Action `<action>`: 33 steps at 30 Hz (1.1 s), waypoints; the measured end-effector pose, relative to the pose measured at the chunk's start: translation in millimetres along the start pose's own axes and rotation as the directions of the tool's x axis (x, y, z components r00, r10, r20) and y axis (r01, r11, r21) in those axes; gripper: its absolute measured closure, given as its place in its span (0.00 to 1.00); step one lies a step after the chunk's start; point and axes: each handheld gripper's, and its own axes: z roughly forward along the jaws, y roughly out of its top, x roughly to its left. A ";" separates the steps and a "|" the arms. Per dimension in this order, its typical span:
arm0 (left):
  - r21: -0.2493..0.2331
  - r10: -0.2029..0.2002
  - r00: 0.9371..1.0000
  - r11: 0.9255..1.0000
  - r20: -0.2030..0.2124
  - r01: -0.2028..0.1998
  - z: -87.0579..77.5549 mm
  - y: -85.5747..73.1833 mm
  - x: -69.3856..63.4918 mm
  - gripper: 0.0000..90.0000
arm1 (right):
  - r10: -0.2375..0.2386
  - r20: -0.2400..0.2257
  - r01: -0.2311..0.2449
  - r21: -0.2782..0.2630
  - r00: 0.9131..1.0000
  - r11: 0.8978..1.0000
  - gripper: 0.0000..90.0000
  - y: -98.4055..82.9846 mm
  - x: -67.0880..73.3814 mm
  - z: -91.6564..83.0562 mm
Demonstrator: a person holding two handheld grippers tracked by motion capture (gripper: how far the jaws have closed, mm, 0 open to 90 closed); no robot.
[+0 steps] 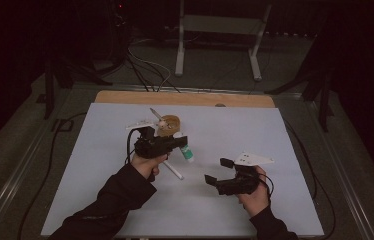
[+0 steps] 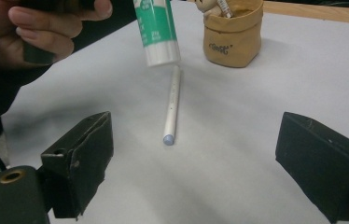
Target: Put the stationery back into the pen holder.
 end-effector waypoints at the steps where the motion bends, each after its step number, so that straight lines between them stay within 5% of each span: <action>1: 0.000 0.004 1.000 1.000 -0.003 -0.004 0.1 1.5 0.2 0.74 | 0.005 -0.005 -0.005 0.000 1.000 1.000 0.10 -0.3 -0.8 -0.4; 20: -0.019 0.078 0.995 0.997 -0.054 -0.079 -2.8 41.7 6.1 0.74 | -0.010 -0.041 0.009 -0.009 0.999 1.000 0.01 0.2 -3.1 0.4; 28: -0.034 0.082 0.992 0.996 -0.093 -0.086 -1.0 54.7 19.0 0.74 | -0.024 -0.042 0.023 -0.022 0.999 0.999 0.01 -1.0 -2.2 1.6; 33: -0.051 0.097 0.985 0.993 -0.144 -0.106 0.8 60.5 30.4 0.74 | -0.035 -0.047 0.034 -0.016 0.998 0.999 0.01 -1.0 -1.2 2.7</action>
